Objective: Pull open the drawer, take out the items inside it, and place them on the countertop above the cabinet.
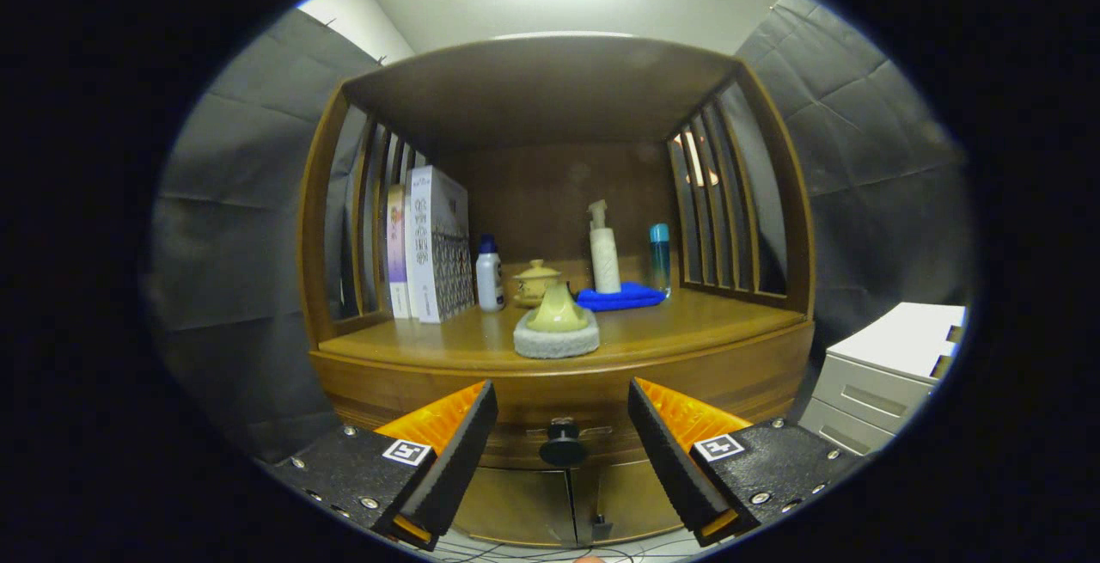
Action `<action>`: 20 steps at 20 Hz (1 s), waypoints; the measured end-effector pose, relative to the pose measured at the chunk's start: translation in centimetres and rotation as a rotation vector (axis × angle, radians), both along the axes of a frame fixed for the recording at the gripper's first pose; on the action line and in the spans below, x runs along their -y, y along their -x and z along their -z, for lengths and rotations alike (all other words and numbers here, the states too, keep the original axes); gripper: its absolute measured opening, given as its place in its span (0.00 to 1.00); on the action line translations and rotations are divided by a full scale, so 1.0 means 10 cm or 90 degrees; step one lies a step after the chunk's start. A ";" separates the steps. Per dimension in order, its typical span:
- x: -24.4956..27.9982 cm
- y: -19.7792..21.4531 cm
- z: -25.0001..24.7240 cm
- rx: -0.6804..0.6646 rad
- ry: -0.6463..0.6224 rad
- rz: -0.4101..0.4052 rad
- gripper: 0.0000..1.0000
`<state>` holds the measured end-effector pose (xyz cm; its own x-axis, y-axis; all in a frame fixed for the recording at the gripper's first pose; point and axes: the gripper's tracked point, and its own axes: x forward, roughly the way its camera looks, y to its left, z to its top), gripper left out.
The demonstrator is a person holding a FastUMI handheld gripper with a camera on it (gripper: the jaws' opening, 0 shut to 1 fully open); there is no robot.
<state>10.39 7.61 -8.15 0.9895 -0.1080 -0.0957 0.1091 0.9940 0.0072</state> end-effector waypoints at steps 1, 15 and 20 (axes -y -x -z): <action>0.05 0.09 -0.07 0.003 -0.003 0.001 0.95; 0.12 1.04 -0.33 -0.003 0.022 -0.066 0.95; 0.12 1.09 -0.34 0.002 0.015 -0.068 0.95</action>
<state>-0.48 6.39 -4.72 0.9959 -0.0038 -0.0906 0.0023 0.9999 -0.0158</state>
